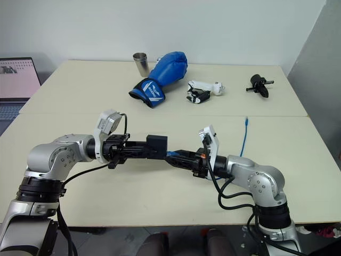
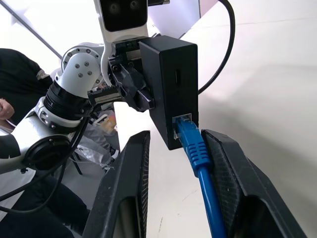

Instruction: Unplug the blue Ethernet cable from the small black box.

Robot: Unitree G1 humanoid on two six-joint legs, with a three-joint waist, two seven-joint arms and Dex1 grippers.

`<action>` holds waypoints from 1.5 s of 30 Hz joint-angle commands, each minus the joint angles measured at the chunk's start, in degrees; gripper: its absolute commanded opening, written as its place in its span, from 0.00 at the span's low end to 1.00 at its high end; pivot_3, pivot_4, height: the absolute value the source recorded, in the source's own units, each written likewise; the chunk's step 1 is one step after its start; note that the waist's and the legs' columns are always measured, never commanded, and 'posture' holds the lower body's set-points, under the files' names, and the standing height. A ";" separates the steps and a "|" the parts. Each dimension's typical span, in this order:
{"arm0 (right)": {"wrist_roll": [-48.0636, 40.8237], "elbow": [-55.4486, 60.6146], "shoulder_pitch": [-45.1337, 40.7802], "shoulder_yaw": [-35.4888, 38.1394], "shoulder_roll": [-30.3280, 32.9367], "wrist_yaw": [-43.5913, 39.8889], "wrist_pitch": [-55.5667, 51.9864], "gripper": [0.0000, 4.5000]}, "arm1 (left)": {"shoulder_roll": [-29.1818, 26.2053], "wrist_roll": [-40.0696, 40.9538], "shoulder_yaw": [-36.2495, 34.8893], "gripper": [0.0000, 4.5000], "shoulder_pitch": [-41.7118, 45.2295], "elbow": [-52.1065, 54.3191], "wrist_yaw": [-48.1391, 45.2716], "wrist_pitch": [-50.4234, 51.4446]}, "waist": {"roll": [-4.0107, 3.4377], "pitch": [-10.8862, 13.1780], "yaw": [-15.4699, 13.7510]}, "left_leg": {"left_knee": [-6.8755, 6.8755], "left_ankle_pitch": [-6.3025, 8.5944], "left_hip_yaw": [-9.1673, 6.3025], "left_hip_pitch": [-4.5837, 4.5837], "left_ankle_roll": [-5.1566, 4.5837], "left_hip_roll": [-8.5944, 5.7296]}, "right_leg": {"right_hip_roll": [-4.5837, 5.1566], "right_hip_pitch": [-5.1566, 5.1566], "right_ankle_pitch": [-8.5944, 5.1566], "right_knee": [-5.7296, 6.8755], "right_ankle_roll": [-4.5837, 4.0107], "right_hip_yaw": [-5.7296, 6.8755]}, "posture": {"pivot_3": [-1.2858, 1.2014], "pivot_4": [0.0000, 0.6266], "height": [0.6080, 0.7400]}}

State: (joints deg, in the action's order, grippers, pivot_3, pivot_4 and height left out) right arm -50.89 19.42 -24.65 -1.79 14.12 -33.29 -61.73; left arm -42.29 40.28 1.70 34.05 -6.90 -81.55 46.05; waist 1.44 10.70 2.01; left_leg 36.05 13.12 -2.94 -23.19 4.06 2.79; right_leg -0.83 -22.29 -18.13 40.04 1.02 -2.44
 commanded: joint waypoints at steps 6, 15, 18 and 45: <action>-1.55 0.24 -1.40 0.41 0.48 -1.63 1.00 0.38 | -0.18 0.79 -1.43 0.17 0.66 2.01 -0.17 0.04 | 0.00 0.00 -0.01 | 0.00 0.00 0.00 0.00 0.00 0.00 | 0.00 0.00 0.00 0.00 0.00 0.00 | 0.52 0.24 1.00; -1.31 -0.37 -2.10 0.33 0.98 -2.19 1.02 0.24 | 0.13 0.87 -1.46 0.17 0.60 2.02 0.12 0.06 | 0.00 0.00 -0.01 | 0.00 0.00 0.00 0.00 0.00 0.00 | 0.00 0.00 0.00 0.00 0.00 0.00 | 0.52 0.24 1.00; -1.29 -0.44 -2.21 0.20 1.27 -2.51 1.00 0.10 | 0.15 0.95 -1.45 0.17 0.58 2.02 0.07 0.11 | 0.00 0.00 -0.01 | 0.00 0.00 0.00 0.00 0.00 0.00 | 0.00 0.00 0.00 0.00 0.00 0.00 | 0.52 0.24 1.00; -9.38 0.31 -0.57 5.53 8.55 -4.41 -3.85 0.02 | -3.50 -3.26 -1.12 0.17 0.29 -2.91 -3.26 -2.37 | -0.01 0.01 -0.01 | -0.01 0.00 0.00 0.00 0.00 0.00 | 0.00 0.00 0.00 -0.02 0.00 0.01 | 0.52 0.24 1.00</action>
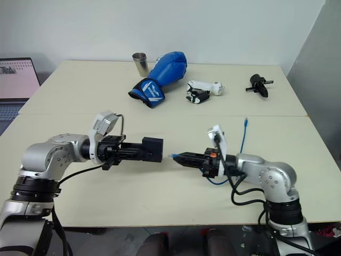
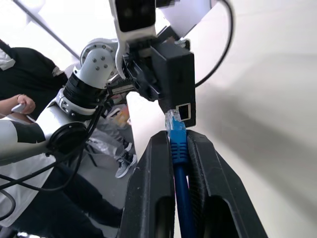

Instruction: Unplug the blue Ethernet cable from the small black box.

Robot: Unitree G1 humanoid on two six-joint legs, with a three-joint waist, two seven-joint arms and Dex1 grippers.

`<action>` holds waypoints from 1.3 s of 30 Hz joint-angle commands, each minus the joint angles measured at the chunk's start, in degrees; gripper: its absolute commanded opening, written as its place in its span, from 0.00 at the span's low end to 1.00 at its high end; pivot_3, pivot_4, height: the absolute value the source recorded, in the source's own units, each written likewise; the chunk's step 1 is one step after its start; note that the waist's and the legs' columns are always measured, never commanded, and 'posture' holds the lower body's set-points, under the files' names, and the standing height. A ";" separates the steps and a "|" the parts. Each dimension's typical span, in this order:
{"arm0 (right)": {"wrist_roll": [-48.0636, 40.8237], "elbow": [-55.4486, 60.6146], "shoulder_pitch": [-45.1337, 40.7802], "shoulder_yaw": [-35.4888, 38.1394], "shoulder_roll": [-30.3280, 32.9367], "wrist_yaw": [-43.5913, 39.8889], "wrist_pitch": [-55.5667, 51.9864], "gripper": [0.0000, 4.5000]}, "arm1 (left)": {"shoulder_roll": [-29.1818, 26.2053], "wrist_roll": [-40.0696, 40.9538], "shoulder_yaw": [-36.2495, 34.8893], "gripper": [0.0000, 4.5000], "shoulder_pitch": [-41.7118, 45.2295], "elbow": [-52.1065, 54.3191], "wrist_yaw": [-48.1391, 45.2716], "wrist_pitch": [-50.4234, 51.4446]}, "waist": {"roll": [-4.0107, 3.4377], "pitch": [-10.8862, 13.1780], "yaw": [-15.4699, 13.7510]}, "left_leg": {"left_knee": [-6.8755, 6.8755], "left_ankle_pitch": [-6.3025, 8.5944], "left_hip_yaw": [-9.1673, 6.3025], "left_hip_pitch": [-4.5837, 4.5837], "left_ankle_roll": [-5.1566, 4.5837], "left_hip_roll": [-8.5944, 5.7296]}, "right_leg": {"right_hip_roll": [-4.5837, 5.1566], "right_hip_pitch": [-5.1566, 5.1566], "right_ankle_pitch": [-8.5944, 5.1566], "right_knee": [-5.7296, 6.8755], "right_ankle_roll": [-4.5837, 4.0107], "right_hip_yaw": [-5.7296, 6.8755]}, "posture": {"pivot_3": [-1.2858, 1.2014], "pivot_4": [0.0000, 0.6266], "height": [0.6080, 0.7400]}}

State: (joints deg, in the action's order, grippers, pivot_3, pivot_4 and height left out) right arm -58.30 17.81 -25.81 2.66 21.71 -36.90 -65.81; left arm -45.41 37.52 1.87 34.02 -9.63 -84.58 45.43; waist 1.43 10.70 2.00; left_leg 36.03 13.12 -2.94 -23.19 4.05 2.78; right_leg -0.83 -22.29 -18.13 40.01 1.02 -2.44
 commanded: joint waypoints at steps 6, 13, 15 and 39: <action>15.30 -7.03 -1.49 -1.67 -0.22 6.67 15.74 0.02 | 1.93 -2.30 -2.86 0.17 0.88 -2.19 4.69 -4.93 | 0.00 0.00 0.00 | 0.01 0.00 0.01 -0.01 0.00 0.00 | 0.00 0.00 0.00 -0.01 0.00 -0.01 | 0.52 0.24 1.00; 42.55 -37.03 -9.13 -7.07 -2.69 17.78 46.67 0.02 | 7.42 -2.28 -4.84 0.17 -0.09 2.22 13.50 -6.49 | 0.00 0.00 -0.09 | 0.03 0.00 0.09 -0.03 0.01 -0.02 | 0.01 -0.02 0.05 -0.03 0.05 -0.08 | 0.52 0.24 1.00; 43.62 -39.75 -10.03 -6.52 -3.28 17.27 48.11 0.10 | 8.59 -2.47 -5.27 0.17 -0.62 3.44 15.85 -6.97 | 0.00 0.00 -0.09 | 0.03 -0.01 0.09 -0.14 0.02 -0.02 | 0.02 -0.08 0.21 -0.05 -0.24 -0.07 | 0.52 0.24 1.00; 37.26 2.04 -4.34 -16.99 6.00 -6.67 31.53 0.64 | 19.02 -26.77 -12.67 0.17 -3.97 -19.91 56.62 -52.14 | -0.03 0.02 -0.28 | 0.10 -0.01 -0.06 -0.14 0.02 -0.06 | 0.08 0.00 0.23 -0.02 -0.24 -0.01 | 0.52 0.24 1.00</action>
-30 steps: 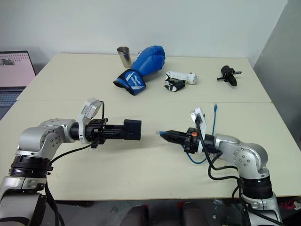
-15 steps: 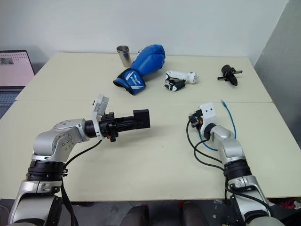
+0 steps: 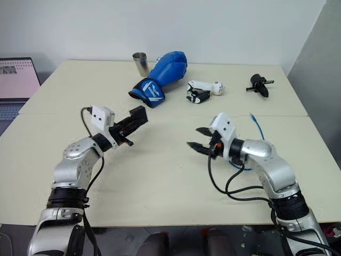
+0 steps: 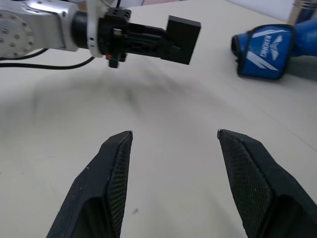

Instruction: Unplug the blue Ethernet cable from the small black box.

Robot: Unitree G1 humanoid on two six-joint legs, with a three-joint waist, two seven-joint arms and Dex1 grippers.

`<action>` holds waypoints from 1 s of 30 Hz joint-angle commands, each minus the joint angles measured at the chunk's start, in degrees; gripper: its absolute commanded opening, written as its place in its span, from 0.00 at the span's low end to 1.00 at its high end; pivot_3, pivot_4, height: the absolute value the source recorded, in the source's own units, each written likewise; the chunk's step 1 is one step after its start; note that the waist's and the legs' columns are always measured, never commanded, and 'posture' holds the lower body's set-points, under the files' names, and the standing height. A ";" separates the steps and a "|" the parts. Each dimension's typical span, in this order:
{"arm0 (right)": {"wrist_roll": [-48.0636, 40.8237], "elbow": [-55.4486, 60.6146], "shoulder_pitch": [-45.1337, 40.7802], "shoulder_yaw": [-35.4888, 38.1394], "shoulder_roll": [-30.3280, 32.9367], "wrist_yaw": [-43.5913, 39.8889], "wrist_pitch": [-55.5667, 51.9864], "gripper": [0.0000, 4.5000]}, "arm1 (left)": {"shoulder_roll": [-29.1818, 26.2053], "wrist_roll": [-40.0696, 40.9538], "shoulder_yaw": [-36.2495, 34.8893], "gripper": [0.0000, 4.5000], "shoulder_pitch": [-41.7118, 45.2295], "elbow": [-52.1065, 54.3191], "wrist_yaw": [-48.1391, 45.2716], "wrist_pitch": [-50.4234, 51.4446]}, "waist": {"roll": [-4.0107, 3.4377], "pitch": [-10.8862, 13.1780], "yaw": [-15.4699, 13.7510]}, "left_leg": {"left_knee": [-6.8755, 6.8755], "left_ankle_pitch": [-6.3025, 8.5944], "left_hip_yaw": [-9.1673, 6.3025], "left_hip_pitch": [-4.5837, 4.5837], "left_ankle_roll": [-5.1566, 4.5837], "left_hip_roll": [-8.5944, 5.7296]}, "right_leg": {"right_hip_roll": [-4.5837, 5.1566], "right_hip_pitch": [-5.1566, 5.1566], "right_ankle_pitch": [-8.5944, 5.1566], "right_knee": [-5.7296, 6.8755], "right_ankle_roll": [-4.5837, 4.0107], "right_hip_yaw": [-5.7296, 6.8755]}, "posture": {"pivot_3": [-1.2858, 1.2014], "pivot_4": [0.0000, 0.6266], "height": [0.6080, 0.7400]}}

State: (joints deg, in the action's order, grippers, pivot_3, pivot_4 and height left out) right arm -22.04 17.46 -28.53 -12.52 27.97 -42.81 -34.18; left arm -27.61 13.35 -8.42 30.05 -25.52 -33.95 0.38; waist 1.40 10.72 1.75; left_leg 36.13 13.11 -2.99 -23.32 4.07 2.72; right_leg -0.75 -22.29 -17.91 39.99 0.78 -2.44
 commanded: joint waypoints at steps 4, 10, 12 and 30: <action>2.45 2.13 -2.31 -4.35 -0.21 -1.81 0.12 0.64 | 3.24 -1.18 -5.16 0.17 0.48 -10.29 10.55 -7.30 | 0.01 -0.01 -0.07 | 0.03 0.00 0.01 0.00 0.00 -0.05 | 0.05 0.02 0.01 0.00 0.02 0.01 | 0.52 0.24 1.00; 3.03 2.18 -2.46 -4.74 -0.37 -2.65 0.08 0.65 | 3.25 0.01 -5.90 0.25 -0.55 -14.04 8.86 -4.33 | 0.03 -0.02 -0.05 | 0.03 0.00 -0.04 -0.02 0.00 -0.04 | 0.05 0.02 0.01 0.01 0.02 0.09 | 0.52 0.24 1.00; 3.15 2.17 -2.45 -4.64 -0.51 -2.64 0.14 0.66 | 2.96 0.67 -6.65 0.36 -0.63 -14.98 8.71 -3.70 | 0.02 -0.02 0.00 | 0.03 0.00 -0.04 0.05 0.01 -0.04 | 0.05 0.07 0.01 0.03 0.02 0.09 | 0.52 0.24 1.00; 1.99 4.27 -1.15 -1.89 -0.45 -1.21 -2.57 0.66 | -1.12 1.05 -6.78 0.84 -13.25 4.57 6.27 0.51 | 0.02 -0.03 0.62 | -0.04 0.00 0.11 0.28 0.01 0.04 | 0.03 0.18 0.01 0.05 0.01 -0.08 | 0.52 0.24 1.00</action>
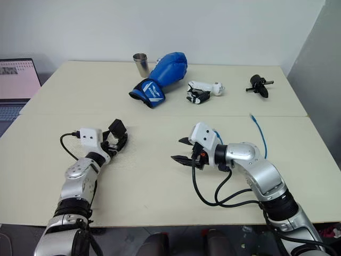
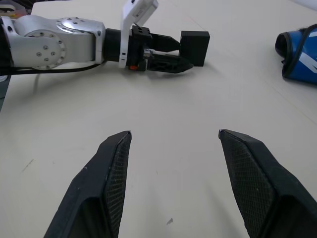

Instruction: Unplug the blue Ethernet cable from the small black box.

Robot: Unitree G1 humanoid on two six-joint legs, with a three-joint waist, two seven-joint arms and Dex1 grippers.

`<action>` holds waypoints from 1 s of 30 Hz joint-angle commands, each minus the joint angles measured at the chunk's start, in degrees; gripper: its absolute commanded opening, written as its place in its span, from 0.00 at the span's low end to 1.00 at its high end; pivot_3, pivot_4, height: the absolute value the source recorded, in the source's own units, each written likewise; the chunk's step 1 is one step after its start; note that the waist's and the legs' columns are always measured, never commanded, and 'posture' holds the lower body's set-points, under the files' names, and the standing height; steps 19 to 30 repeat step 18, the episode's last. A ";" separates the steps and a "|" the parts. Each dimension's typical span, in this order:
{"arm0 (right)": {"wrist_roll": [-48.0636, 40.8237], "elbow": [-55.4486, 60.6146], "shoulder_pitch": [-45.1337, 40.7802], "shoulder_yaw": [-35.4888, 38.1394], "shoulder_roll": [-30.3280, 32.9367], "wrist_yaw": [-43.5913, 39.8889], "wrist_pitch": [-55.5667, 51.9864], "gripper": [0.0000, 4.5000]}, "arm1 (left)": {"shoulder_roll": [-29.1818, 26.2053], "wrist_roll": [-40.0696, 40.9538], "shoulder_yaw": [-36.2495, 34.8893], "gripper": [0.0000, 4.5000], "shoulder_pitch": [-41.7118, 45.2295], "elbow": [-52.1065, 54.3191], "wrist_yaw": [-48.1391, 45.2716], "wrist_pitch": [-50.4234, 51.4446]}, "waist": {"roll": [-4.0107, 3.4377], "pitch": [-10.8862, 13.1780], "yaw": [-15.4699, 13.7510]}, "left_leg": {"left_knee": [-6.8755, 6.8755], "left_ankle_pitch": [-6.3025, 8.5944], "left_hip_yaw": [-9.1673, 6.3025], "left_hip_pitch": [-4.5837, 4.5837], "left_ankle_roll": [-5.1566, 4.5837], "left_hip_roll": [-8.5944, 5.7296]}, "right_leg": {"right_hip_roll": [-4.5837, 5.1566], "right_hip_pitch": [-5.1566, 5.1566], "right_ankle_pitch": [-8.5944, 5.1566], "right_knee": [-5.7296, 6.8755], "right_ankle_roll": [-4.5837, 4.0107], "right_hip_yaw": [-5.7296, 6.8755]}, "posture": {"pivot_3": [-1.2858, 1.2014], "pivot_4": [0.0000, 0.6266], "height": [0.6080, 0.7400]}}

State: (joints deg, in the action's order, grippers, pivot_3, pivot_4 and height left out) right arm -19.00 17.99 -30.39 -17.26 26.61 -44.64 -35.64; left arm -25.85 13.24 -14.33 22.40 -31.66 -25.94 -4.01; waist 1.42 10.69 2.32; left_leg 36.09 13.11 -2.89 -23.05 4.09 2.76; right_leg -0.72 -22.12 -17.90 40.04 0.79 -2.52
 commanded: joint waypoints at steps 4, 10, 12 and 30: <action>-2.99 6.52 3.18 6.11 2.74 0.44 -2.96 0.66 | -8.57 4.38 1.37 0.84 -12.76 24.51 -10.08 13.72 | 0.01 0.00 -0.31 | -0.03 0.00 -0.08 -0.02 0.00 0.02 | 0.01 0.00 -0.01 -0.03 -0.01 0.06 | 0.52 0.24 1.00; -10.14 8.98 7.01 16.79 11.50 -6.87 -2.56 0.66 | -22.08 9.91 -1.67 0.84 -15.03 34.97 -22.16 23.59 | 0.03 0.04 -0.84 | -0.03 0.00 -0.15 -0.02 0.00 -0.04 | 0.03 0.07 -0.02 -0.09 0.02 0.14 | 0.52 0.24 1.00; -11.94 8.03 6.77 19.12 13.78 -8.42 -2.96 0.66 | -24.54 11.57 -2.56 0.84 -14.26 36.27 -24.42 25.64 | 0.01 0.05 -0.62 | -0.03 0.01 -0.02 0.05 -0.01 -0.04 | 0.03 0.08 -0.04 -0.08 0.05 0.07 | 0.52 0.24 1.00; -13.55 6.10 6.50 21.59 17.16 -9.95 -3.26 0.66 | -26.73 13.57 -2.65 0.84 -11.83 36.40 -28.30 27.85 | -0.01 0.06 -0.16 | -0.08 0.01 0.01 0.09 -0.02 0.03 | -0.06 0.05 -0.19 -0.07 0.29 0.01 | 0.52 0.24 1.00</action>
